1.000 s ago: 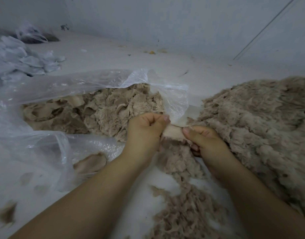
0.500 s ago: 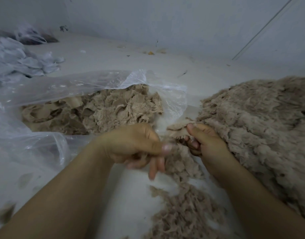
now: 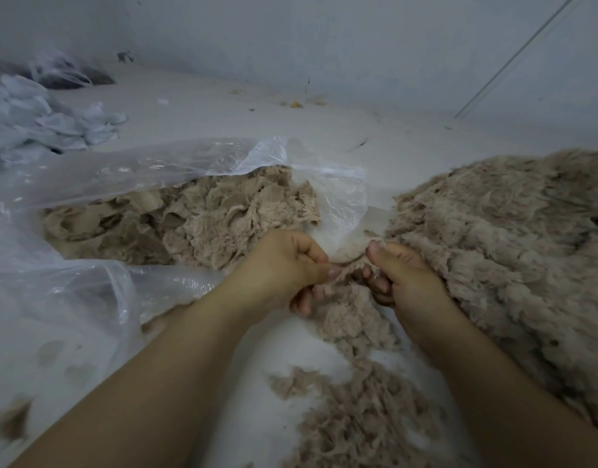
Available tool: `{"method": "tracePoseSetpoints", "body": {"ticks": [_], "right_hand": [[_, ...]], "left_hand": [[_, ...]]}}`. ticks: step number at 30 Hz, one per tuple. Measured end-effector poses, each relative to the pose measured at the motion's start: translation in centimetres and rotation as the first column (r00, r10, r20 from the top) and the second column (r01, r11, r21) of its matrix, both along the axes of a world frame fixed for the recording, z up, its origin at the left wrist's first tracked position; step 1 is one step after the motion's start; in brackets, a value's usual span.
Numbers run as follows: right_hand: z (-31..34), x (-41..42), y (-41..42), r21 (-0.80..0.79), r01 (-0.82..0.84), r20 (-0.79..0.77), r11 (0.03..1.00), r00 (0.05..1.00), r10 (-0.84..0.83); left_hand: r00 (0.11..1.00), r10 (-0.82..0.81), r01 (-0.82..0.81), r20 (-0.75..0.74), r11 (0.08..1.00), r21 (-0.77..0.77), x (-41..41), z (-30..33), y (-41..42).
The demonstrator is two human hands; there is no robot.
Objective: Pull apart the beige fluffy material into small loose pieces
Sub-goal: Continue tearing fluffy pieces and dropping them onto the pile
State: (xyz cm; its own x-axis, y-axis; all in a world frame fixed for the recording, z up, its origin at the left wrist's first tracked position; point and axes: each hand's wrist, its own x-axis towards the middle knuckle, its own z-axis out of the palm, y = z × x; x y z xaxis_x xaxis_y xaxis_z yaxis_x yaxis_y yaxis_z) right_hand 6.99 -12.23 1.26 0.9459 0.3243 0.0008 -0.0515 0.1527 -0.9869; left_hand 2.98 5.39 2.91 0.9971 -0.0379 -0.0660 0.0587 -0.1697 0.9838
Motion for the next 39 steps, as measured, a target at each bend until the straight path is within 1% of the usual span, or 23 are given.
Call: {"method": "tracePoseSetpoints", "body": {"ticks": [2,3,4,6,7,9,11,12,13,14,15,16,17,18,20,22,23,26,28,31,33,35,39], "right_hand": [[-0.1,0.1,0.0,-0.001,0.014,0.008,1.0,1.0,-0.014],[-0.2,0.1,0.0,0.006,0.019,0.009,1.0,1.0,-0.019],[-0.2,0.2,0.1,0.01,0.027,0.006,1.0,1.0,-0.027],[-0.3,0.4,-0.1,0.004,0.045,-0.018,0.999,0.999,-0.045],[-0.2,0.4,-0.1,-0.008,0.045,-0.022,0.999,0.999,-0.046],[-0.2,0.2,-0.1,-0.036,0.026,0.014,0.999,1.0,-0.026],[-0.1,-0.1,0.0,-0.048,0.009,0.071,0.999,0.997,-0.006],[-0.2,-0.1,0.0,-0.039,0.0,0.093,0.999,0.996,0.003],[-0.2,-0.1,0.1,-0.027,-0.014,0.111,1.0,0.994,0.017],[-0.2,-0.2,0.1,-0.018,-0.035,0.13,0.999,0.991,0.037],[-0.1,-0.2,0.1,-0.021,-0.052,0.147,0.998,0.988,0.055],[0.0,-0.3,0.1,-0.031,-0.062,0.16,0.998,0.985,0.066],[0.0,-0.4,0.1,-0.047,-0.066,0.169,0.997,0.983,0.073],[0.1,-0.5,0.1,-0.062,-0.065,0.173,0.996,0.982,0.075],[0.1,-0.6,0.1,-0.078,-0.057,0.167,0.995,0.983,0.069],[0.2,-0.6,0.2,-0.072,-0.031,0.156,0.997,0.987,0.042],[0.3,-0.6,0.3,-0.071,-0.012,0.153,0.997,0.988,0.023],[0.1,-0.3,0.3,-0.066,0.019,0.121,0.998,0.993,-0.011],[-0.1,-0.1,0.3,-0.082,0.04,0.109,0.996,0.994,-0.031],[-0.1,-0.1,0.2,-0.096,0.012,0.107,0.995,0.994,-0.002],[-0.4,-0.2,0.1,-0.101,-0.033,0.134,0.994,0.99,0.047],[-0.7,0.1,0.0,-0.09,-0.034,0.122,0.995,0.991,0.044],[-1.0,0.8,-0.2,-0.086,-0.012,0.075,0.996,0.997,0.018]], "left_hand": [[0.995,-0.097,0.094,-0.024,0.991,-0.096,0.0,0.6,0.8],[0.978,-0.202,0.194,-0.052,0.972,-0.133,-0.2,1.0,1.4],[0.94,-0.332,0.318,-0.078,0.937,-0.147,-0.4,1.4,1.9],[0.827,-0.548,0.538,-0.123,0.836,-0.103,-0.9,1.9,2.5],[0.789,-0.6,0.596,-0.132,0.8,-0.07,-1.1,2.1,2.6],[0.77,-0.624,0.628,-0.134,0.778,-0.015,-1.3,2.2,2.5],[0.803,-0.578,0.591,-0.145,0.805,0.06,-1.3,2.2,2.1],[0.855,-0.503,0.516,-0.127,0.85,0.108,-1.3,2.1,1.7],[0.923,-0.374,0.384,-0.088,0.911,0.15,-1.1,1.8,1.2],[0.978,-0.207,0.21,-0.038,0.963,0.169,-0.8,1.3,0.9],[0.999,-0.043,0.039,0.022,0.984,0.176,-0.5,0.8,0.6],[0.996,0.051,-0.066,0.08,0.979,0.195,-0.3,0.5,0.2],[0.991,0.076,-0.099,0.11,0.97,0.224,-0.3,0.2,-0.2],[0.992,0.047,-0.073,0.118,0.971,0.227,-0.3,-0.1,-0.7],[0.992,-0.01,-0.006,0.127,0.992,0.125,-0.3,-0.3,-1.4],[0.992,0.043,-0.041,0.119,0.999,-0.013,0.0,-0.4,-1.3],[0.995,0.06,-0.053,0.086,0.996,-0.074,0.1,-0.4,-1.1],[1.0,-0.023,0.02,-0.009,0.973,-0.231,0.2,-0.2,-0.7],[1.0,-0.025,0.021,-0.013,0.97,-0.244,0.1,-0.3,-0.9],[0.999,0.026,-0.016,0.043,0.975,-0.222,0.1,-0.3,-1.3],[0.994,0.083,-0.066,0.073,0.975,-0.213,0.1,-0.2,-1.4],[0.983,0.165,-0.144,0.082,0.967,-0.212,0.2,-0.2,-1.3],[0.955,0.293,-0.272,0.042,0.924,-0.269,0.6,-0.3,-0.7]]}}
